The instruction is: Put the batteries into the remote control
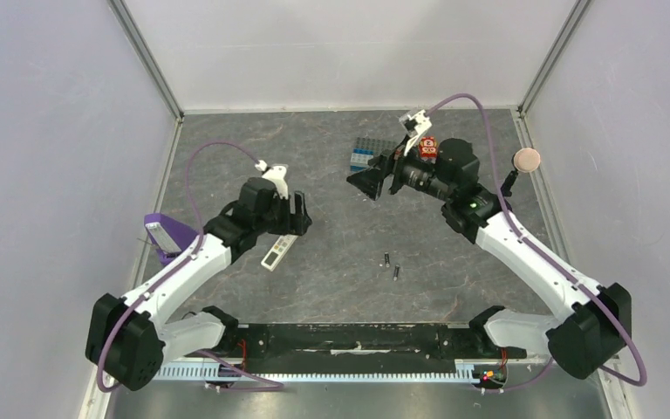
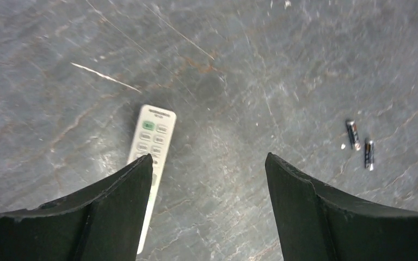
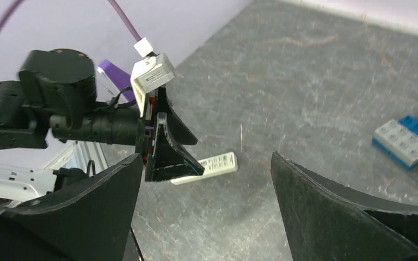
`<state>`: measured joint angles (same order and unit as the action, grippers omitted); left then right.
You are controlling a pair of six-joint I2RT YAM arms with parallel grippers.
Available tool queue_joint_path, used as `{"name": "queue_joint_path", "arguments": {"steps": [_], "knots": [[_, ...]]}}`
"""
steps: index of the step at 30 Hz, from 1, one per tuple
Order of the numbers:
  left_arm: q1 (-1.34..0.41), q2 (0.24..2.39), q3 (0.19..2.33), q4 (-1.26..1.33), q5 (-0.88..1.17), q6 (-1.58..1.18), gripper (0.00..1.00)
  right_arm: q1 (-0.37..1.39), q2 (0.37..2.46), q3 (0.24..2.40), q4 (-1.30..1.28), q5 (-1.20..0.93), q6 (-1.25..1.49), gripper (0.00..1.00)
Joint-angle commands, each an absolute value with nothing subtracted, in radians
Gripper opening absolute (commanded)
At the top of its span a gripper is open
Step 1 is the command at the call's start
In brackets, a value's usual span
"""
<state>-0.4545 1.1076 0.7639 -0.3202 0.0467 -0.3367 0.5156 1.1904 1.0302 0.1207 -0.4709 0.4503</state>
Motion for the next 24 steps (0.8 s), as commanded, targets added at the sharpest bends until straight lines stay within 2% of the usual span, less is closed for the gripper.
{"name": "queue_joint_path", "arguments": {"steps": [1,5,9,24], "knots": [[-0.542,1.142,0.736,-0.285,-0.085,-0.393,0.81,0.552,1.231,1.022,0.065,-0.357,0.463,0.90],[-0.562,1.242,0.713,-0.327,-0.198,-0.471,0.74,0.554,1.264,1.011,0.014,-0.293,0.488,0.89],[-0.583,1.282,0.694,-0.349,-0.288,-0.493,0.73,0.554,1.290,0.995,0.003,-0.280,0.498,0.89],[-0.584,1.419,0.720,-0.350,-0.327,-0.481,0.74,0.554,1.316,1.010,-0.072,-0.295,0.474,0.90]]}}
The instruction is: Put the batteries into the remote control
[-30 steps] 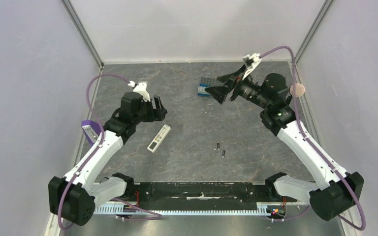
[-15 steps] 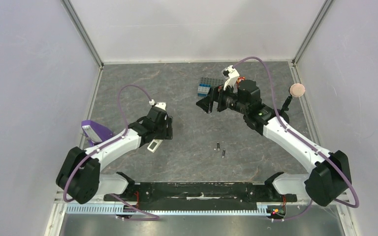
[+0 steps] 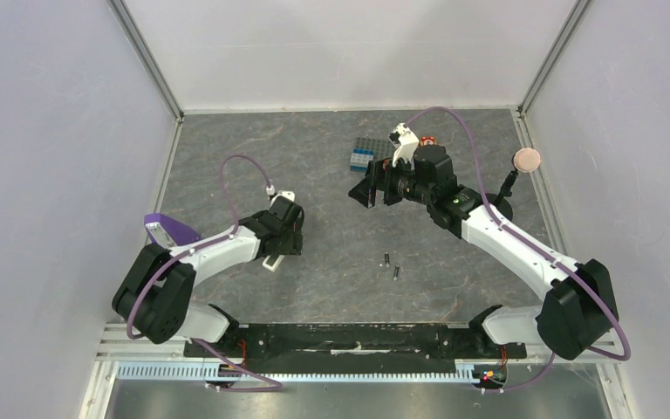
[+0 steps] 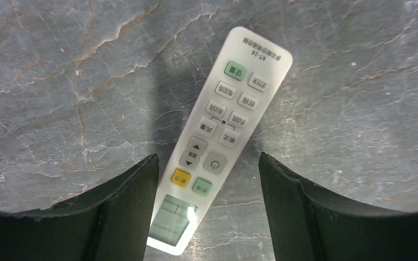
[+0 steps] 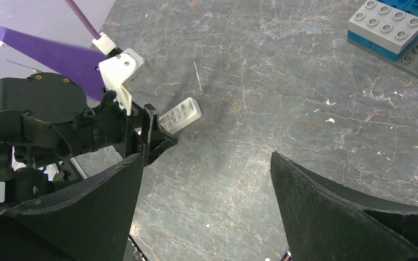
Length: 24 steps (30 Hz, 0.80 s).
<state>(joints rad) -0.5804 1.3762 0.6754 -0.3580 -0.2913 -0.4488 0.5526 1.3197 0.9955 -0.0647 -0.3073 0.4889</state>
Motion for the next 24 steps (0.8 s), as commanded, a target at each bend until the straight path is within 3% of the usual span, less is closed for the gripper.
{"name": "queue_joint_path", "arguments": {"steps": [1,5,14,17,24], "knots": [[-0.585,1.430,0.726,-0.350,-0.330,-0.483,0.74,0.554,1.316,1.011,-0.076,-0.296,0.473,0.89],[-0.584,1.455,0.738,-0.345,-0.315,-0.484,0.71,0.554,1.306,1.011,-0.099,-0.296,0.464,0.89],[-0.584,1.411,0.743,-0.333,-0.203,-0.452,0.02,0.554,1.305,0.995,-0.104,-0.293,0.457,0.90],[-0.585,1.354,0.766,-0.323,-0.077,-0.411,0.02,0.555,1.313,0.995,-0.103,-0.318,0.449,0.90],[-0.584,1.172,0.847,-0.221,0.424,-0.349,0.02,0.558,1.286,0.966,-0.029,-0.465,0.448,0.92]]}}
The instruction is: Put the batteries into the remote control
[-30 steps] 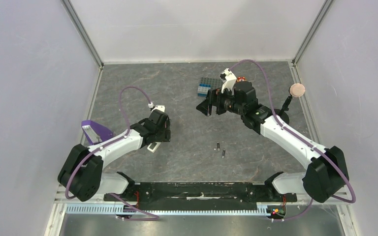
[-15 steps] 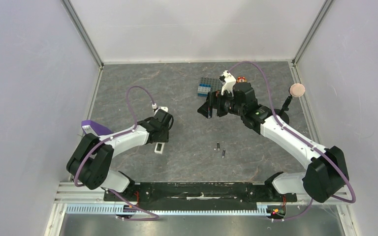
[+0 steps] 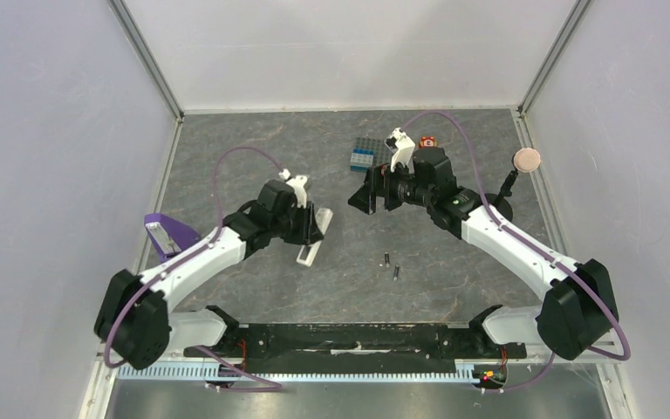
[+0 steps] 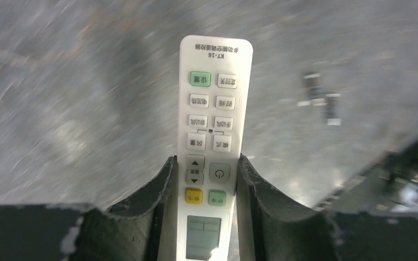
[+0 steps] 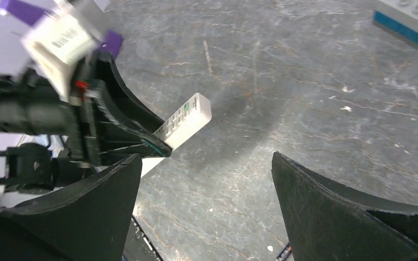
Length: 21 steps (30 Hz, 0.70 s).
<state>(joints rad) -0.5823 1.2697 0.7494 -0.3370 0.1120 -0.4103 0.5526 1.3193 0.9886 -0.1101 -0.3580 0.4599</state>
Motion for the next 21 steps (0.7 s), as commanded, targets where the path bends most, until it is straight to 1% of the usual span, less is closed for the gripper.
{"name": "queue_joint_path", "arguments": {"steps": [1,5,9,15,17,21], "knots": [[-0.584,1.159,0.863,-0.218,0.462,-0.348,0.02,0.559,1.276,0.961,-0.009,-0.492,0.448,0.93],[-0.584,1.141,0.940,-0.229,0.600,-0.358,0.02,0.571,1.240,0.935,0.103,-0.617,0.451,0.94],[-0.585,1.142,1.011,-0.255,0.730,-0.364,0.02,0.578,1.197,0.927,0.205,-0.681,0.473,0.97],[-0.584,1.107,1.015,-0.221,0.883,-0.339,0.02,0.580,1.186,0.933,0.315,-0.761,0.554,0.98],[-0.585,1.092,1.012,-0.185,0.913,-0.363,0.02,0.581,1.189,0.928,0.348,-0.798,0.589,0.96],[-0.583,1.057,0.997,-0.146,0.907,-0.376,0.02,0.582,1.167,0.885,0.459,-0.882,0.665,0.92]]}}
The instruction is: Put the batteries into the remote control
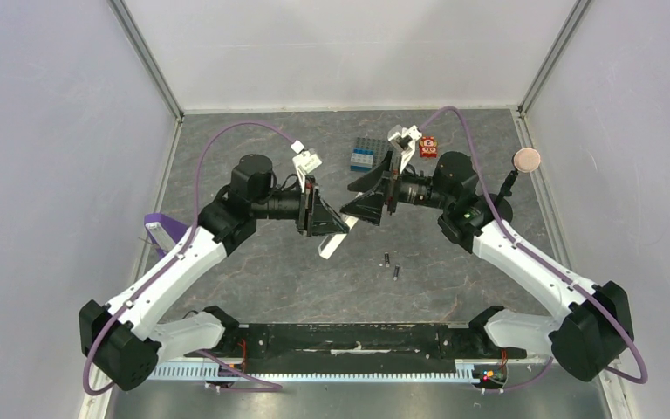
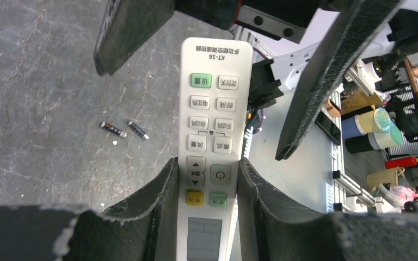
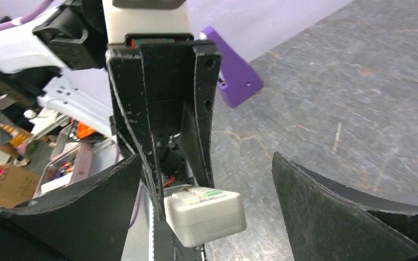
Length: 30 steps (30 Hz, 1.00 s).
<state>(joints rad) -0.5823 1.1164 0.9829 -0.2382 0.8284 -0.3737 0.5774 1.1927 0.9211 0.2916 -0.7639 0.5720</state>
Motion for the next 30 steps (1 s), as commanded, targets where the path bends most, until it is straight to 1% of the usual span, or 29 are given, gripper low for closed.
{"name": "queue_joint_path", "arguments": {"steps": [1,5,7,9,11,18,20,21,22,23,24,25,27,29,30], "knots": [[-0.583,1.055,0.993,-0.145,0.905,-0.376,0.02,0.583,1.154,0.872,0.485,-0.889,0.681,0.92],[-0.583,1.050,0.988,-0.144,0.917,-0.378,0.02,0.583,1.129,0.870,0.479,-0.901,0.689,0.92],[-0.583,1.046,0.987,-0.141,0.923,-0.380,0.02,0.584,1.135,0.873,0.474,-0.911,0.702,0.90],[-0.583,1.042,0.990,-0.136,0.932,-0.380,0.02,0.583,1.139,0.868,0.481,-0.907,0.719,0.86],[-0.583,1.038,0.989,-0.136,0.935,-0.379,0.02,0.584,1.148,0.860,0.521,-0.907,0.759,0.79],[-0.581,1.020,0.991,-0.134,0.924,-0.385,0.02,0.583,1.177,0.843,0.591,-0.886,0.860,0.35],[-0.581,1.014,0.991,-0.130,0.912,-0.392,0.04,0.585,1.179,0.838,0.601,-0.871,0.876,0.29],[-0.581,1.013,0.991,-0.126,0.905,-0.395,0.12,0.584,1.179,0.839,0.603,-0.858,0.885,0.26],[-0.581,1.010,0.992,-0.126,0.896,-0.397,0.28,0.583,1.178,0.839,0.603,-0.846,0.892,0.24],[-0.581,1.005,0.992,-0.128,0.867,-0.397,0.46,0.583,1.178,0.841,0.609,-0.828,0.901,0.21],[-0.580,0.996,0.997,-0.145,0.823,-0.388,0.61,0.582,1.176,0.842,0.606,-0.797,0.907,0.19],[-0.581,0.987,1.002,-0.181,0.755,-0.357,0.75,0.584,1.172,0.846,0.581,-0.735,0.913,0.19],[-0.582,0.951,1.003,-0.233,0.626,-0.285,0.78,0.584,1.174,0.863,0.503,-0.612,0.926,0.19],[-0.581,0.906,0.971,-0.216,0.516,-0.245,0.78,0.584,1.192,0.897,0.390,-0.497,0.957,0.19],[-0.581,0.883,0.953,-0.196,0.494,-0.227,0.79,0.584,1.205,0.920,0.323,-0.445,0.980,0.19]]}}
